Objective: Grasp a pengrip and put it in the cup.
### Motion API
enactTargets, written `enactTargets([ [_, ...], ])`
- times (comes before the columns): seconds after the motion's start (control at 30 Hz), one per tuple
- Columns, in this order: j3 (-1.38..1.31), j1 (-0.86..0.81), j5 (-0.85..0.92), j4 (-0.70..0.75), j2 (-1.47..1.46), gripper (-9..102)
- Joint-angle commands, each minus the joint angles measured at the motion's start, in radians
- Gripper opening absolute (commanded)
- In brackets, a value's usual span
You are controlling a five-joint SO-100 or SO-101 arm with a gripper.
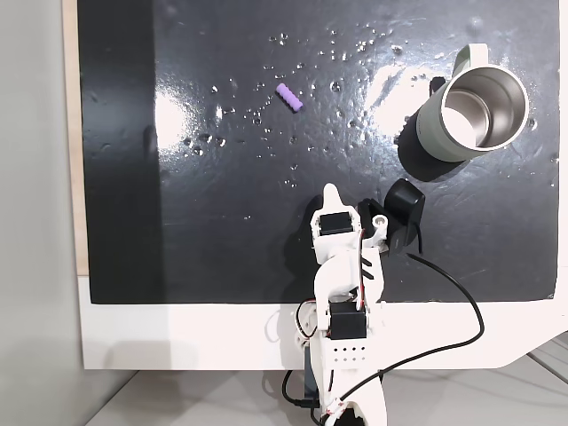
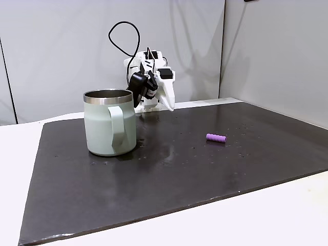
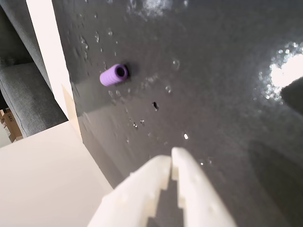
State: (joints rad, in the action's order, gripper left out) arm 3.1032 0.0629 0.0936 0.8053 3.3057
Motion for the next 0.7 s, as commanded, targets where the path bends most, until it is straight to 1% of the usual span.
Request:
enactTargets([
  [0.0,-0.003,-0.018,-0.009,-0.034,0.011,0],
  [0.57,-0.003,-0.015,-0.012,-0.034,0.011,0],
  [0.67,-0.006,-0.005,-0.035,-0.057,0.011,0],
])
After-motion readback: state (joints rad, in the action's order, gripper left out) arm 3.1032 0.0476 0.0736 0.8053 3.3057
